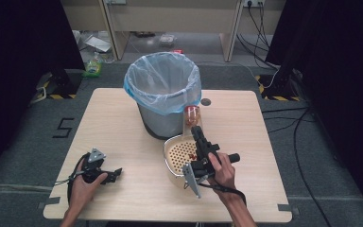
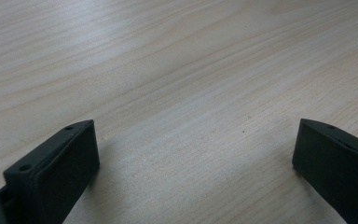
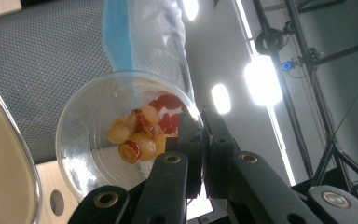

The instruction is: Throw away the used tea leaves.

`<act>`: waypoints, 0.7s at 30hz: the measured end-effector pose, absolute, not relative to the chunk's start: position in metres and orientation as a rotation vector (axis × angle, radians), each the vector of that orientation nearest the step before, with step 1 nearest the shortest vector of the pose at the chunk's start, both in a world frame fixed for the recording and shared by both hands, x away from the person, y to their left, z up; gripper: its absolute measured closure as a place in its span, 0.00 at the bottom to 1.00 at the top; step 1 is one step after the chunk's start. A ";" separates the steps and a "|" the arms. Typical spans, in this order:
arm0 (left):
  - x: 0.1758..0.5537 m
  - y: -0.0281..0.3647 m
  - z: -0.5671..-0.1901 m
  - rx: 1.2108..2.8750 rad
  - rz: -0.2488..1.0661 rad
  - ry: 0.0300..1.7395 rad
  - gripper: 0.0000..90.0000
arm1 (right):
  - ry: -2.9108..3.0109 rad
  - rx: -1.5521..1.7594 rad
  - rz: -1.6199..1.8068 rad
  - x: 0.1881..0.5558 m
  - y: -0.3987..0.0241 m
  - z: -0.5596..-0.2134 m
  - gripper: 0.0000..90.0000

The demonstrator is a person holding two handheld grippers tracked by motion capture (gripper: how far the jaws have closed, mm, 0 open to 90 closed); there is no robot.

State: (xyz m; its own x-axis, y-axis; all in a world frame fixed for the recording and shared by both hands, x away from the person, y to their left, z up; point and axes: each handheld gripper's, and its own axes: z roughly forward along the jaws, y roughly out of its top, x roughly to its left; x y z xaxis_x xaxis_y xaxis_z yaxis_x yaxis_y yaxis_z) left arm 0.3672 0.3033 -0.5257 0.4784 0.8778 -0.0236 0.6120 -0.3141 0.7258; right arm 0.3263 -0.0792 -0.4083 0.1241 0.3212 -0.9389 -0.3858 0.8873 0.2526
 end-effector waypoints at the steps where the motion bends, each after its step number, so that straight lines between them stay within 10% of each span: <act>1: 0.367 0.303 -0.526 2.044 0.500 1.228 0.00 | 1.352 -0.057 0.516 0.326 -0.079 -0.408 0.97; 21: 0.367 0.303 -0.526 2.045 0.500 1.228 0.00 | 1.316 -0.083 0.496 0.322 -0.072 -0.414 0.97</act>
